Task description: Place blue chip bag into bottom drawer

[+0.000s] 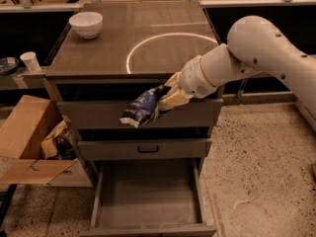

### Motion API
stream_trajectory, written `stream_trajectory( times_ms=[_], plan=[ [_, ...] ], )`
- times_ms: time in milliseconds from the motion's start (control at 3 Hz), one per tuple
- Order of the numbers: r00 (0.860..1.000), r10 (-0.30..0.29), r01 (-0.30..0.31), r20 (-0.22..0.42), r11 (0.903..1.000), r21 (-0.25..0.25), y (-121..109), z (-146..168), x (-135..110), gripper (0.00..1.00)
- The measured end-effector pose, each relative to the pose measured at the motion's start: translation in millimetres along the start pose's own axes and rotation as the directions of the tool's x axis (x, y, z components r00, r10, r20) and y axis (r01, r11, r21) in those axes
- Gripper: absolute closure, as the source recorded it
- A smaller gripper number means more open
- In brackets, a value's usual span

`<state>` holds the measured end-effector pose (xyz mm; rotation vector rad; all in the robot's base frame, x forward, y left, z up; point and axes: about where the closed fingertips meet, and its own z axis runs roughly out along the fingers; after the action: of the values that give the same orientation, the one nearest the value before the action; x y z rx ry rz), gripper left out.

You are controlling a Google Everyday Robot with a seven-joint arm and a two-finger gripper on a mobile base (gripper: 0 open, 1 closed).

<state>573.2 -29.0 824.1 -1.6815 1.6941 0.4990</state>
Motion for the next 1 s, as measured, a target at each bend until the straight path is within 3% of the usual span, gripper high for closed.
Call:
stream_trajectory(
  times_ms=[333, 667, 1000],
  plan=[
    [0.995, 0.096, -0.096, 0.024, 0.9954, -0.008, 18, 46, 44, 1.00],
    [0.976, 0.210, -0.210, 0.052, 0.9776, 0.002, 48, 95, 94, 1.00],
    [0.940, 0.330, -0.331, 0.087, 0.9437, 0.000, 74, 148, 143, 1.00]
  ],
)
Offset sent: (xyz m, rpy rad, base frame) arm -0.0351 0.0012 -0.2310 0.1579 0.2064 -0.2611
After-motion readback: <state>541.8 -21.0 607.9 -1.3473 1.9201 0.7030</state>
